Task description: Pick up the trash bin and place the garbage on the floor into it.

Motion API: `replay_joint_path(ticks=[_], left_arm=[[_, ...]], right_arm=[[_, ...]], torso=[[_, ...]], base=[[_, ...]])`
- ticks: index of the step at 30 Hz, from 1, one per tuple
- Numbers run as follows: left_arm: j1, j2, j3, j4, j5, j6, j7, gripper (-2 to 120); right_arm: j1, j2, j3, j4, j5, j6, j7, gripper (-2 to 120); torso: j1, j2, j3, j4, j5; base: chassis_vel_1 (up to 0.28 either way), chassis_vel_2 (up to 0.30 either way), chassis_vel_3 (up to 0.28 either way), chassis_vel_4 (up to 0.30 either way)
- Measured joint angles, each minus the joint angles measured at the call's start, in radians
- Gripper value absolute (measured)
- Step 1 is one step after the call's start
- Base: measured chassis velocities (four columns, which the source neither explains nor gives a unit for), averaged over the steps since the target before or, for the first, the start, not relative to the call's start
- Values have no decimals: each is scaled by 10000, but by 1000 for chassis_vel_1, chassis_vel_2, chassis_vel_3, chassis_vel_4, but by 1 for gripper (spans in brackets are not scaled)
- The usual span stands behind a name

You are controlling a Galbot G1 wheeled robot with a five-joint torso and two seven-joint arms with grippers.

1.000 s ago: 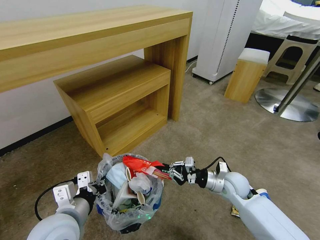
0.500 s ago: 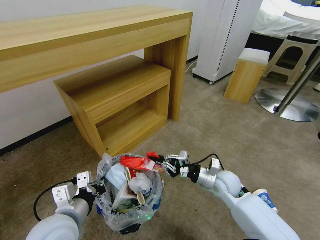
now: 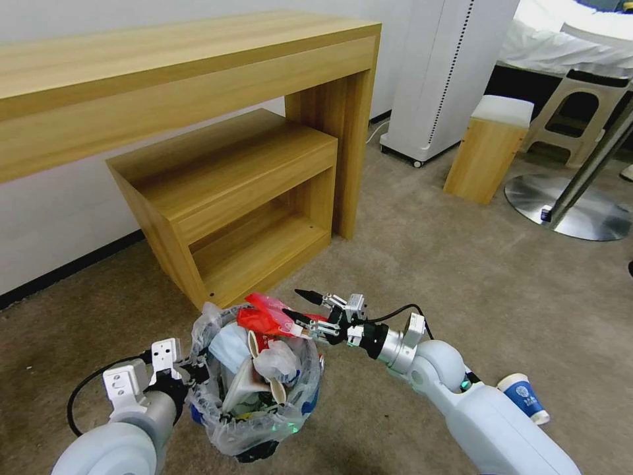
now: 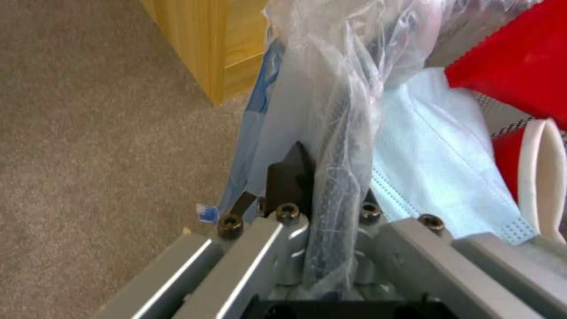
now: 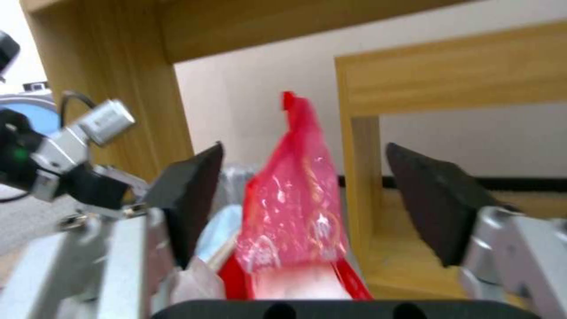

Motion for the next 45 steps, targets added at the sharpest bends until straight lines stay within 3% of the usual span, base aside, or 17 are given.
replay_joint_path(ticks=[2,4,6,10,13,21,29,45], left_arm=[[-19,-2,-13,11,-20,0,4,1],[-25,-4,-24,13,-30,0,5,1],[-87,-1,-132,15,-143,-1,5,1],[-177,18,-239,26,-255,-1,-31,1],[-359,26,-457,122,-322,-2,-210,1],[-468,-18,-892,374,-372,-122,-451,1],[-384,-102,-997,465,-281,-199,-465,1],[-236,-163,-977,378,-295,-173,-544,1]], right_arm=[[-106,-135,192,330,259,60,-3,89],[-168,-200,302,488,346,61,61,92],[-532,-463,843,1203,597,-72,989,99],[-858,-618,1352,1750,441,-244,1860,100],[-1794,-838,2621,2340,-1217,-679,3637,100],[-3497,-599,4741,2124,-2643,-944,5441,100],[-4455,-102,5870,2114,-2913,-488,5477,100],[-5044,156,5605,1837,-3687,259,5276,100]], torso=[[0,1,0,0,1],[0,0,0,0,1],[0,0,0,0,0],[0,1,0,0,1],[0,0,0,0,0],[0,0,0,-1,1],[0,1,-1,-2,0],[0,0,1,0,0]], base=[[0,0,0,0],[0,0,0,0],[0,0,0,0],[0,0,0,0],[0,0,0,0],[0,0,0,0],[0,0,0,0],[0,0,0,0]])
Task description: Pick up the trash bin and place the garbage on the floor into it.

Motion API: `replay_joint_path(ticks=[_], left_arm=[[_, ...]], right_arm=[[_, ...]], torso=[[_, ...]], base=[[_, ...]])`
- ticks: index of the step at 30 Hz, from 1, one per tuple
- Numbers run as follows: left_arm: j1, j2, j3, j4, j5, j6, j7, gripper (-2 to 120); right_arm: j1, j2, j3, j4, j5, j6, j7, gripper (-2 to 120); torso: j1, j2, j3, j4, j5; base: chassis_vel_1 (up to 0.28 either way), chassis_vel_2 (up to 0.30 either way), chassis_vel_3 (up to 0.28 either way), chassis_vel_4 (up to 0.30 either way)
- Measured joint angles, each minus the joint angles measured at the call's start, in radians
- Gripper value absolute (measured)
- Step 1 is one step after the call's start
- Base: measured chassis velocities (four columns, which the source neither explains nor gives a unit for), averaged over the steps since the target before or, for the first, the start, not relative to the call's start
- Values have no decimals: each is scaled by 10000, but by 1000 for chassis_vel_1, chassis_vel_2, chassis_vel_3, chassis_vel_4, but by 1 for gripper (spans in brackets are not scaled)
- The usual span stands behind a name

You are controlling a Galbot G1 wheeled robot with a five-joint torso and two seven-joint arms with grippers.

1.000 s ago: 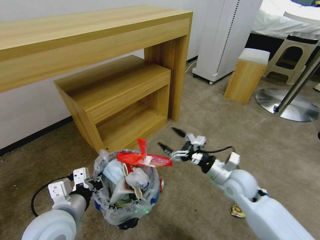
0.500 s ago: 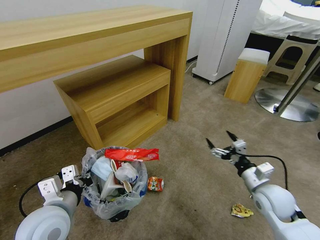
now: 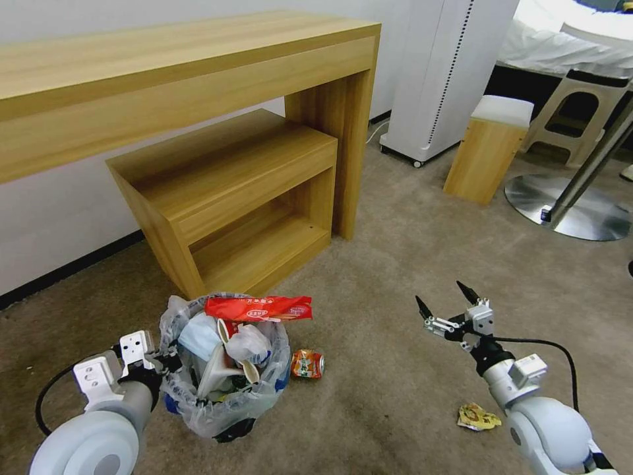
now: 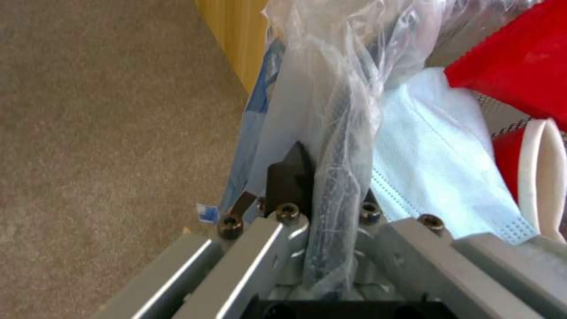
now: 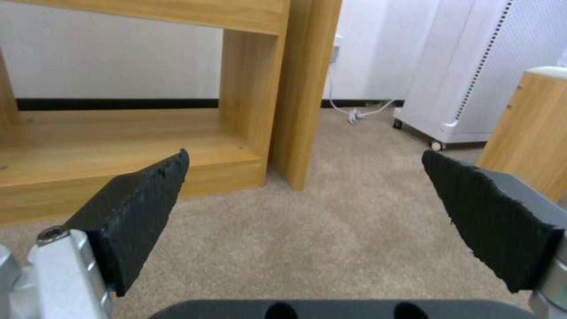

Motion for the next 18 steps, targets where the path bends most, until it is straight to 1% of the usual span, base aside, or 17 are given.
replay_joint_path(ticks=[1,2,3,6,11,14,15,18], left_arm=[[8,-4,-2,-6,3,13,-15,1],[-5,-20,-4,-34,18,51,-37,1],[-38,-48,6,-35,32,55,-38,1],[-85,-106,32,-23,52,53,-32,1],[-91,-191,41,5,54,44,36,1],[-93,-270,34,5,48,8,132,1],[-93,-270,34,5,48,8,132,1],[-118,-339,75,64,52,-30,218,1]], right_arm=[[-47,-35,-46,0,-82,2,49,100],[-279,-220,-189,122,-297,-313,556,100],[-345,-297,-245,174,-316,-432,782,100],[-369,-353,-260,189,-309,-446,912,100],[-545,-465,-130,199,170,-473,1184,100],[-1159,-616,318,213,-61,-1370,2099,100],[-1159,-616,318,213,-61,-1370,2099,100],[-1910,-893,723,492,282,-2628,2975,100]], torso=[[0,1,0,1,0],[0,1,0,-1,0],[0,1,0,-2,0],[0,0,0,-1,1],[-1,0,0,1,1],[-1,0,0,-1,2],[-1,0,0,-1,2],[0,0,-1,-2,1]], base=[[0,0,0,0],[0,0,0,0],[0,0,0,0],[0,0,0,0],[0,0,0,0],[0,0,0,0],[0,0,0,0],[0,0,0,0]])
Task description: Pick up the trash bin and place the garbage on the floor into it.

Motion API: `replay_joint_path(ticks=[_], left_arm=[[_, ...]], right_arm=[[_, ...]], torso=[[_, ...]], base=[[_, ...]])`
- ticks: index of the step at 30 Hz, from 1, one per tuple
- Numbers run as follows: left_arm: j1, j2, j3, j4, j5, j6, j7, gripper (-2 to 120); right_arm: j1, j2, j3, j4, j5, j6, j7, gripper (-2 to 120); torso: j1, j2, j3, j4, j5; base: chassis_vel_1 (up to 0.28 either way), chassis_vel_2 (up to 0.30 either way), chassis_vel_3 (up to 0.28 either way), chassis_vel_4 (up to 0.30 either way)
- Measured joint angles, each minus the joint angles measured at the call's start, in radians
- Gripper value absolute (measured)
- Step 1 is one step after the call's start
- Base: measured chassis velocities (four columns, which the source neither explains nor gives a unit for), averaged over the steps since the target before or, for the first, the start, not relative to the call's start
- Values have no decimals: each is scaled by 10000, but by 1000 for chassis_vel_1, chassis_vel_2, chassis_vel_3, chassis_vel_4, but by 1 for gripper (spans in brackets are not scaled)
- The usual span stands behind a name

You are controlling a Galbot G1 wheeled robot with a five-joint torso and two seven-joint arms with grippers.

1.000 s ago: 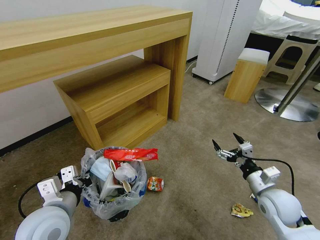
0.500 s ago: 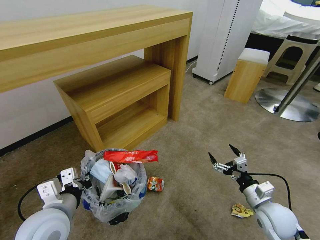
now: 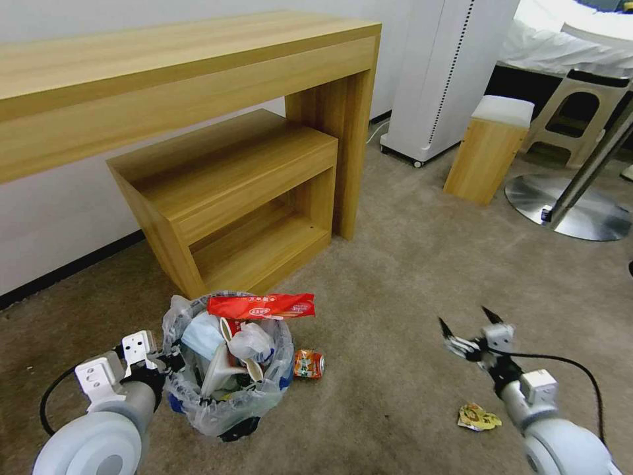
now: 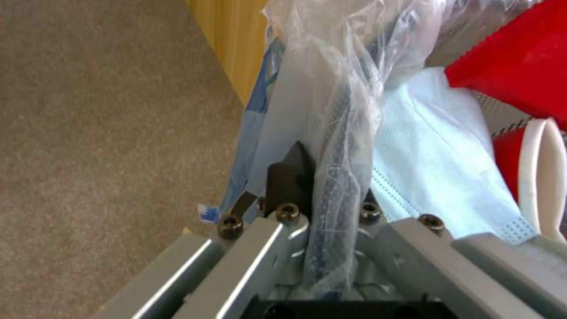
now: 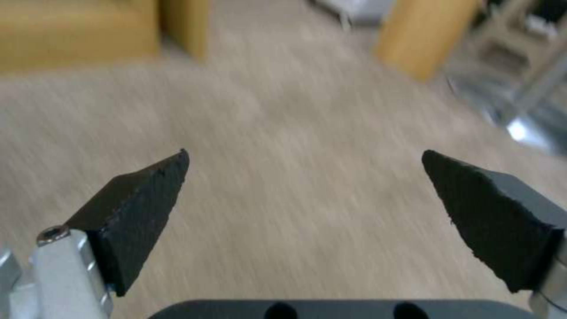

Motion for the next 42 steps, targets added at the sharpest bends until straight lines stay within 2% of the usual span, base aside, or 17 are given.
replay_joint_path(ticks=[3,5,7,9,10,12,13,14,17,22,25,32,42], left_arm=[[-1,-22,55,16,22,-1,20,1],[13,-27,82,-28,42,-6,39,1],[20,-26,82,-55,42,-6,40,1],[58,1,57,-161,36,-6,41,1],[58,1,57,-161,36,-6,41,1],[136,38,-5,-257,17,-7,44,1],[179,47,-21,-291,13,-7,43,1],[179,47,-21,-291,13,-7,43,1],[296,39,-42,-397,13,-19,45,1],[378,22,-43,-486,58,-23,39,1],[406,-29,17,-548,161,-26,7,1],[438,-135,118,-563,315,-25,-10,1],[532,-142,55,-620,337,-26,-55,1]], right_arm=[[-388,-337,229,106,96,-662,32,100],[-861,-865,671,247,157,-1533,-574,100],[-977,-1005,847,262,156,-1740,-857,100],[-1258,-1509,1606,146,-198,-2199,-2777,100],[-1258,-1509,1606,146,-198,-2199,-2777,100],[-1252,-1991,2209,-353,-1120,-2021,-5452,100],[-1175,-2140,2293,-539,-1466,-1887,-6222,100],[-1175,-2140,2293,-539,-1466,-1887,-6222,100],[-819,-2462,2233,-905,-2268,-1654,-7734,100],[-473,-2681,1939,-1185,-3048,-1306,-8551,100],[-179,-2941,1633,-1636,-4101,-581,-9300,100],[512,-2700,895,-2153,-5147,-5,-9512,100],[1409,-2291,-302,-2994,-6171,213,-9529,100]], torso=[[0,0,1,1,2],[0,0,0,0,4],[0,0,0,1,3],[0,0,0,1,-3],[0,0,0,1,-3],[0,1,0,1,2],[1,0,0,2,1],[1,0,0,2,1],[0,0,0,2,0],[1,0,0,2,1],[1,0,1,2,1],[0,0,1,2,-1],[1,0,0,2,1]], base=[[0,0,0,0],[0,0,0,0],[0,0,0,0],[0,0,0,0],[0,0,0,0],[0,0,0,0],[0,0,0,0],[0,0,0,0],[0,0,0,0],[0,0,0,0],[0,0,0,0],[0,0,0,0],[0,0,0,0]])
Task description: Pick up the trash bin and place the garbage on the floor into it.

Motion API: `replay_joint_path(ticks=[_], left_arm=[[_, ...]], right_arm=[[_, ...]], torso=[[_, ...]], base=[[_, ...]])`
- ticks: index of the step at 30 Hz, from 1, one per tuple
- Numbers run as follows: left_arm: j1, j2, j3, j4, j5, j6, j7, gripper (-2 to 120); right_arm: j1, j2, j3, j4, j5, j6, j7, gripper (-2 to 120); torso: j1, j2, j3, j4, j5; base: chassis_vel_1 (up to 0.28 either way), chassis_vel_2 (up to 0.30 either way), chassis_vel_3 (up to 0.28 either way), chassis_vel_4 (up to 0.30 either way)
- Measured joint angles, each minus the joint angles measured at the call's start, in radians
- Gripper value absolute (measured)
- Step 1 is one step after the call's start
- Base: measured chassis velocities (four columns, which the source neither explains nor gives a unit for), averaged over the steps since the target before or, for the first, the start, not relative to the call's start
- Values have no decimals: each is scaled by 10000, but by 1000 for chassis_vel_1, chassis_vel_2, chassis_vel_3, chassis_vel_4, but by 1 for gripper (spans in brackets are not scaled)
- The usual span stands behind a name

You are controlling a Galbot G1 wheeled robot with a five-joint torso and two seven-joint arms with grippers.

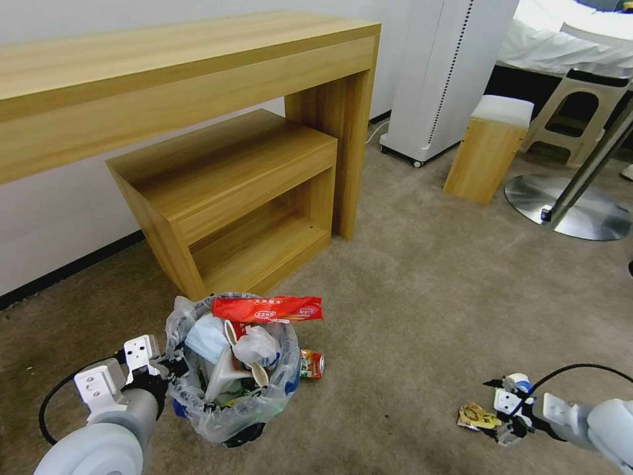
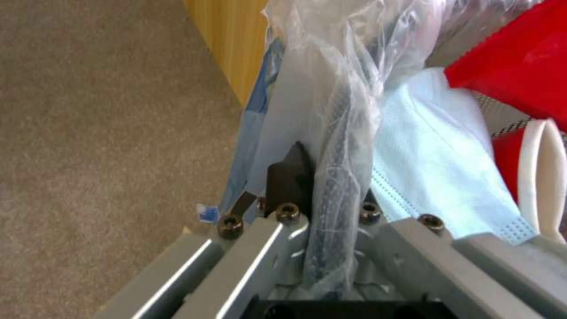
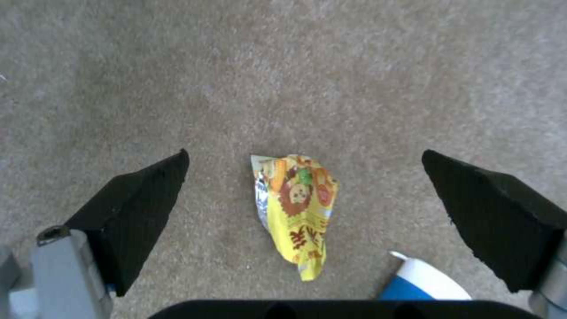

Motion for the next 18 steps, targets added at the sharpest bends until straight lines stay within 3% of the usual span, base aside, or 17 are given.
replay_joint_path(ticks=[7,18], left_arm=[[24,2,-49,-37,5,8,-40,1],[-61,74,-70,-39,-42,24,-65,1]], right_arm=[[564,83,-795,-543,-212,41,3,100],[892,206,-1133,-1337,-550,76,69,100]], torso=[[0,0,0,0,-1],[0,0,0,0,-1]], base=[[0,0,0,0],[0,0,0,0]])
